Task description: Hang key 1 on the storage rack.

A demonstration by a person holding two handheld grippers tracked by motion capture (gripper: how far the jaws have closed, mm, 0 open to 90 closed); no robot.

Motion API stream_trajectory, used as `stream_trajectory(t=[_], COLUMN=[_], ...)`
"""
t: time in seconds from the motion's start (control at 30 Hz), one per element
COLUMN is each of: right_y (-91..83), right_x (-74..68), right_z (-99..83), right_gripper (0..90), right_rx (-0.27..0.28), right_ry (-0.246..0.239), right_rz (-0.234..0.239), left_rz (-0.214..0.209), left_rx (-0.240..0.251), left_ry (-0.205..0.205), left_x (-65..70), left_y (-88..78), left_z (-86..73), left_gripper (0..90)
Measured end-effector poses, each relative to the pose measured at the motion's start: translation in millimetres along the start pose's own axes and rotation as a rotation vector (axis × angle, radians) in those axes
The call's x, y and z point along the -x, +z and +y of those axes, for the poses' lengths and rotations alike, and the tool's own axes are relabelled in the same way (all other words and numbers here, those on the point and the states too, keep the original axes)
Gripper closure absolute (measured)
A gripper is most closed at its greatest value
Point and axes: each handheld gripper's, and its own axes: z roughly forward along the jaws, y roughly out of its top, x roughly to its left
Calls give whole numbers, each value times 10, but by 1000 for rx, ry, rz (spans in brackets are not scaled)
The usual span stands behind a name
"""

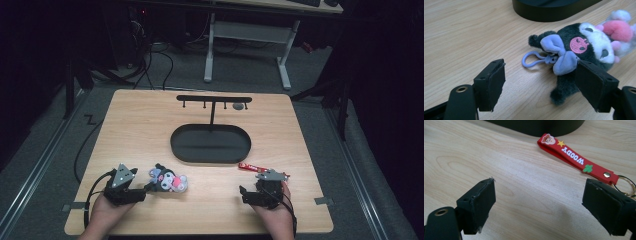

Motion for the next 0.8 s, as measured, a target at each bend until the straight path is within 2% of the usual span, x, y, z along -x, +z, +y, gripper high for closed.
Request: stream_trajectory(t=[0.23,0.5,0.63,0.8], right_y=[-28,18,26,8], right_x=[-32,-10,-27,-59], right_z=[124,220,256,303], right_gripper=[143,147,144,145], right_rx=[-46,-122,-170,-224], right_ry=[-30,2,-30,-40], right_rz=[3,46,48,61], left_rz=[-12,-5,-8,-15], left_rx=[3,-6,-14,-20], left_ry=[14,10,15,29], left_x=[5,-8,-9,3], left_y=[-24,-48,-39,-14], left_z=[-18,-50,-59,-54], left_gripper=[224,220,221,224])
